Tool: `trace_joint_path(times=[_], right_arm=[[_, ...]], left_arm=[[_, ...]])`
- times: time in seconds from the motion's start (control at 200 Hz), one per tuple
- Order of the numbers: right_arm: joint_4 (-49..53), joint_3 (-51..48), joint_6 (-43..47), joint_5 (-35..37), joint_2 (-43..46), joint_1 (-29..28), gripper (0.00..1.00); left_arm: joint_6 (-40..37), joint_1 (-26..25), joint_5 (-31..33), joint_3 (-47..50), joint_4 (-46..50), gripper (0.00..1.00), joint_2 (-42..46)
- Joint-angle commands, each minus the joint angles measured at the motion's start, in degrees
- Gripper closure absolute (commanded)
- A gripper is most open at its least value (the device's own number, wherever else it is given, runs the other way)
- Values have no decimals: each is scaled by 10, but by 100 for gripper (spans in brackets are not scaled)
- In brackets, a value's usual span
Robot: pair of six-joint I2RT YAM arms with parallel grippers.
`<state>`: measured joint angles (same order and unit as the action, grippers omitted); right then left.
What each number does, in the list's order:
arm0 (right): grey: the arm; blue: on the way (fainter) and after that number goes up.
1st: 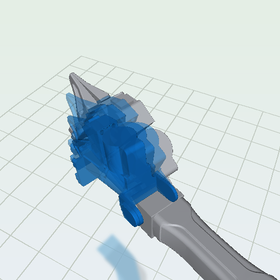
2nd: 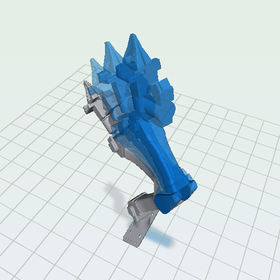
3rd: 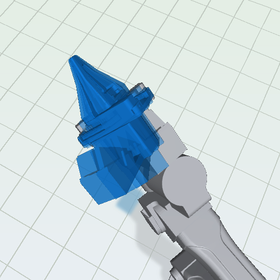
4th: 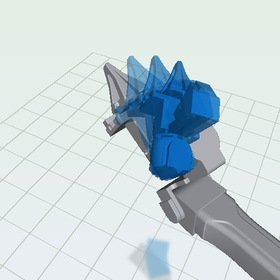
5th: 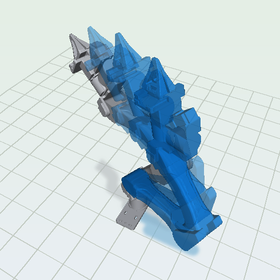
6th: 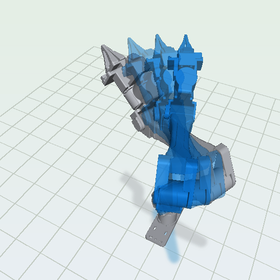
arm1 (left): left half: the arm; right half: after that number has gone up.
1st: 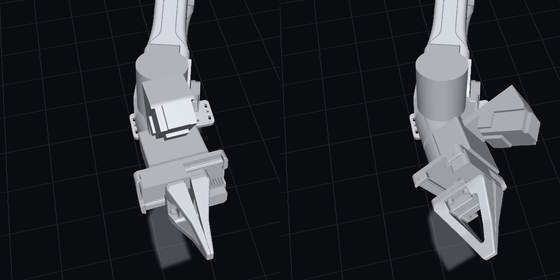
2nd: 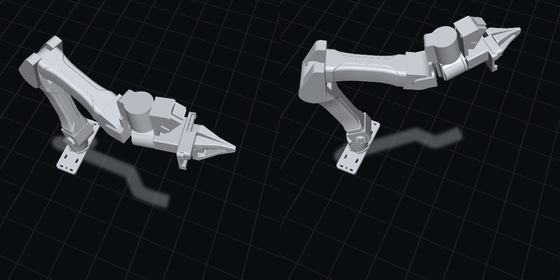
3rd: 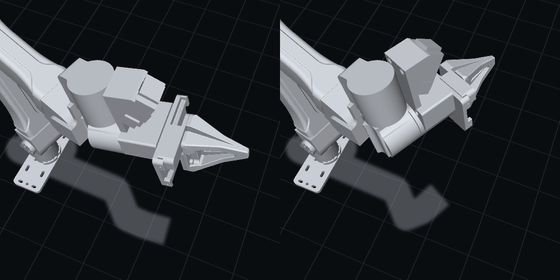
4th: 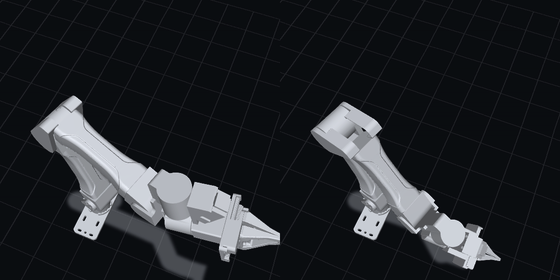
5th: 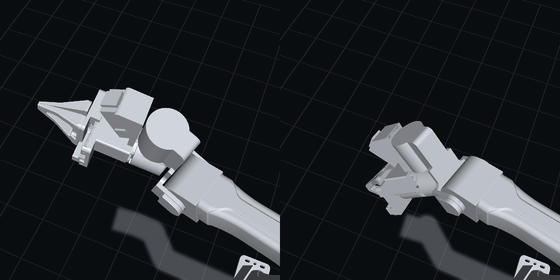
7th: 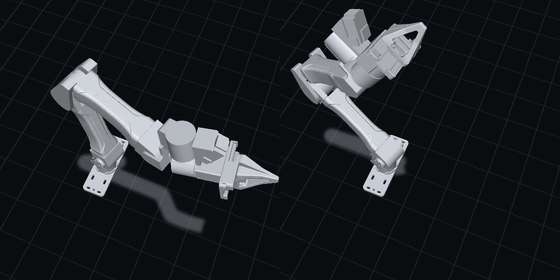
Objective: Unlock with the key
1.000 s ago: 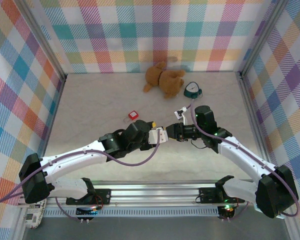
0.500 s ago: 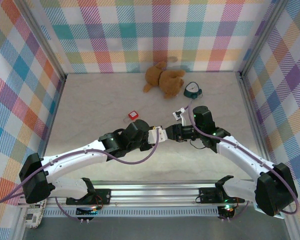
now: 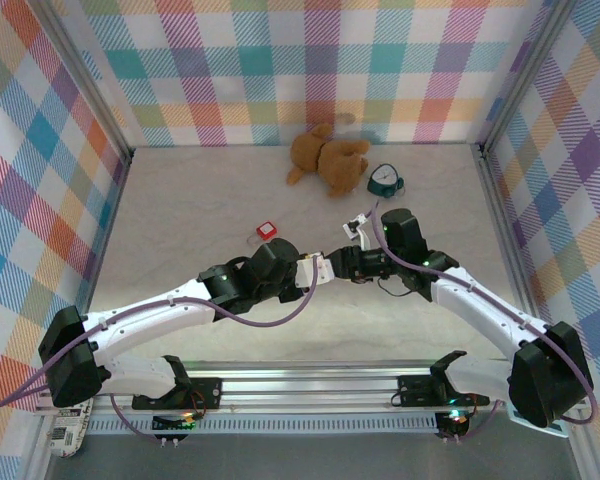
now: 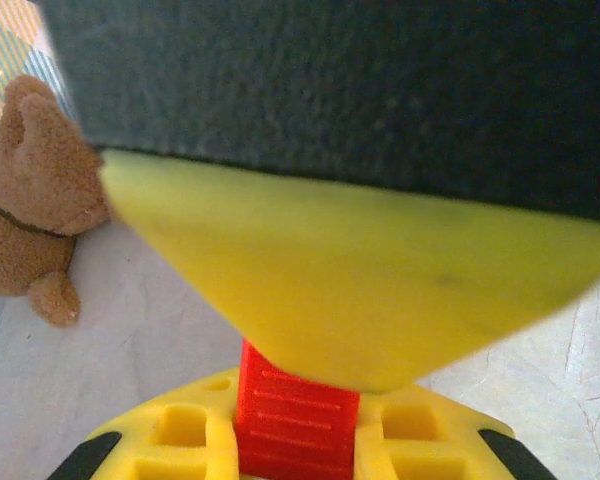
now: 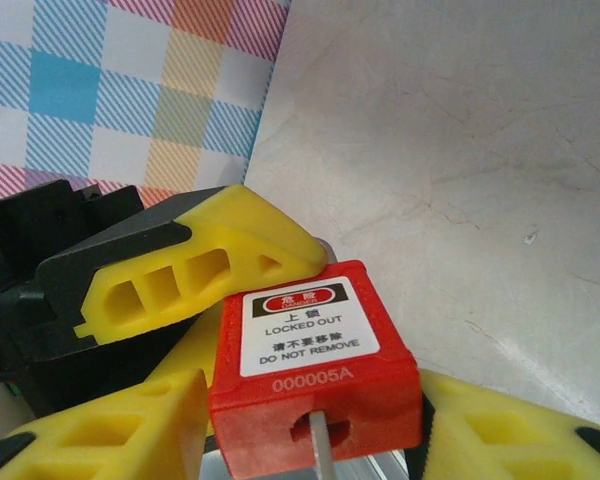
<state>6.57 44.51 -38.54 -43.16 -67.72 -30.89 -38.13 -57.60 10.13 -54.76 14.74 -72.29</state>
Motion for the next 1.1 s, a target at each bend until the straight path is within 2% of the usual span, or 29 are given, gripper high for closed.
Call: trace_joint_path(times=[0.0, 0.505, 0.57, 0.655, 0.85, 0.895, 0.935, 0.985, 1.04, 1.095], right_arm=[[2, 29, 26, -1, 6, -4, 45], [0, 31, 41, 9, -16, -4, 45], [-8, 30, 38, 2, -18, -5, 48], [-14, 30, 31, -4, -18, -8, 58], [-11, 26, 29, 0, -10, -14, 59], [-10, 26, 30, -2, -11, -14, 64], [-6, 27, 29, 5, -9, -14, 69], [2, 29, 31, 19, -4, -14, 70], [11, 29, 34, 36, 3, -13, 72], [18, 31, 37, 45, 10, -11, 73]], left_arm=[[2, -1, -6, -14, 21, 95, -5], [19, -1, -37, -22, 31, 96, 5], [22, -1, -38, -22, 27, 96, 5], [21, -1, -32, -26, 23, 96, 0], [19, 0, -19, -32, 6, 95, -13], [19, 0, -18, -36, -2, 94, -17], [20, 0, -16, -41, 0, 91, -22], [22, 0, -11, -44, 4, 82, -24], [24, 0, -2, -39, 7, 64, -20], [27, 2, 7, -28, 7, 52, -8]])
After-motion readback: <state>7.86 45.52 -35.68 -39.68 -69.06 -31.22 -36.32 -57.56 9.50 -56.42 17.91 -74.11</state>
